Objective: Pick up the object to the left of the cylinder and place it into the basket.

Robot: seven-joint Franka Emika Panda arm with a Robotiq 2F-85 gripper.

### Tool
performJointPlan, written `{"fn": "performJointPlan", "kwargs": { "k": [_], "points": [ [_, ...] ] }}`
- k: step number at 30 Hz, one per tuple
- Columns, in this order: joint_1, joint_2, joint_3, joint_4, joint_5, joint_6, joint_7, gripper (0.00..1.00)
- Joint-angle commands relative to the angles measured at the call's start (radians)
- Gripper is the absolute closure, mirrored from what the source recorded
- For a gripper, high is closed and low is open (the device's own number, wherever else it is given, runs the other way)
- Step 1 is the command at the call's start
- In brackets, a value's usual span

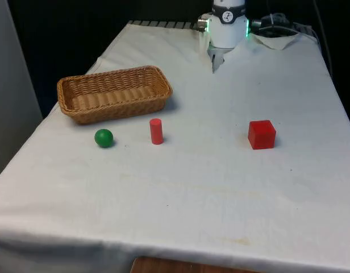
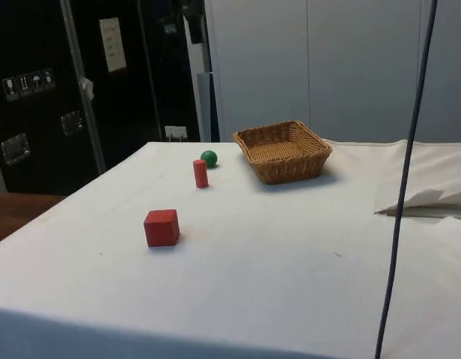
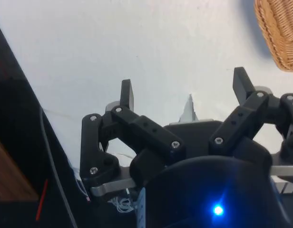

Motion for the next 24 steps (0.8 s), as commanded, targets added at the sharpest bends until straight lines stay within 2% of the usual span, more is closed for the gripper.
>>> {"fn": "performJointPlan", "kwargs": {
  "k": [1, 2, 10, 11, 12, 15, 18, 19, 20, 24],
  "points": [
    [0.0, 0.004, 0.003, -0.002, 0.001, 0.005, 0.001, 0.0],
    [0.003, 0.004, 0.005, -0.01, 0.004, 0.024, 0.007, 0.0],
    [0.003, 0.023, 0.038, -0.046, 0.011, 0.097, 0.027, 0.0],
    [0.0, 0.022, 0.036, -0.042, 0.006, 0.08, 0.021, 0.0],
    [0.004, 0.026, 0.042, -0.05, 0.011, 0.106, 0.031, 0.0],
    [0.004, 0.038, 0.062, -0.059, 0.008, 0.138, 0.048, 0.0],
    [0.005, 0.05, 0.078, -0.064, 0.006, 0.162, 0.063, 0.0],
    [0.0, 0.047, 0.077, -0.062, 0.006, 0.148, 0.054, 0.0],
    [0.005, 0.054, 0.084, -0.065, 0.005, 0.17, 0.068, 0.0],
    [0.006, 0.075, 0.109, -0.067, 0.002, 0.204, 0.092, 0.0]
  ]
}}
